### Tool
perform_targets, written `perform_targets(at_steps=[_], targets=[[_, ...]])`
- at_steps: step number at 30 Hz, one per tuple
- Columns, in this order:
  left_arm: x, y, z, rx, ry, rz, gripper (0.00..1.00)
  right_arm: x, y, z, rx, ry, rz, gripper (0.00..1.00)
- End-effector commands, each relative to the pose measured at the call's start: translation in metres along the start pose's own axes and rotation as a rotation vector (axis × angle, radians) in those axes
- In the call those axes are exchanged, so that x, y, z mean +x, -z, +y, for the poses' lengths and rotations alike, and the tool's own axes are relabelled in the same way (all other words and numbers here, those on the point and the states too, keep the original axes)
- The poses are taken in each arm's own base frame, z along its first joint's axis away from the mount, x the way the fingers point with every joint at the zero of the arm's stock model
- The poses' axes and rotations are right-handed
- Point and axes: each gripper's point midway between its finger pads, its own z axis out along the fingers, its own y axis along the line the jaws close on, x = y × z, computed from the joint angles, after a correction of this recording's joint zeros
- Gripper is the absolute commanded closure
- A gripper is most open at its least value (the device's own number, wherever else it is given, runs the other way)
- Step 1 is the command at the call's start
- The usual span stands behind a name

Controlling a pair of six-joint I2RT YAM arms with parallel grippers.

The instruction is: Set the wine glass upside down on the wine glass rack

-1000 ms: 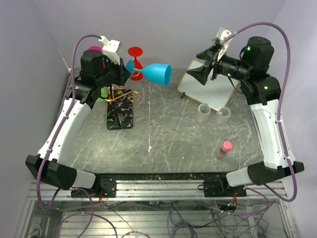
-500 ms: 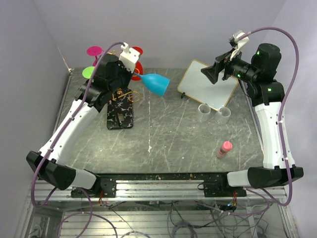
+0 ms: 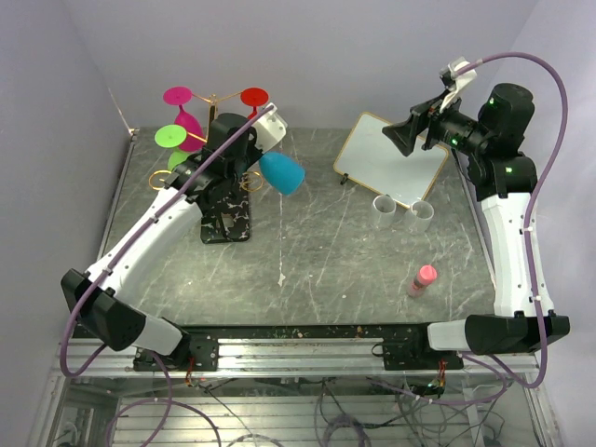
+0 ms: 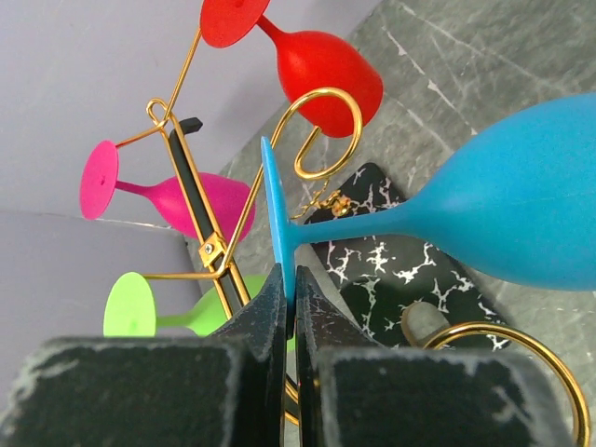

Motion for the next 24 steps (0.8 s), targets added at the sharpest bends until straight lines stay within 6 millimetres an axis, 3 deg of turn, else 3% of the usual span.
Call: perform_targets(at_steps=[1,12,24], targets=[[0.002,-0.004,0.007,-0.058,-0.080,0.025,0.93,-0.009,0.005,0.004,-0.015,0.003,-0.036,0.14],[0.015,-0.012,0.003,-0.037,-0.193,0.090,0.93,-0.007,0.006,0.005,-0.025,-0.001,-0.038,0.14],[0.027,-0.015,0.013,-0.102,-0.279,0.156,0.93,-0.006,0.007,0.005,-0.035,-0.008,-0.041,0.14]])
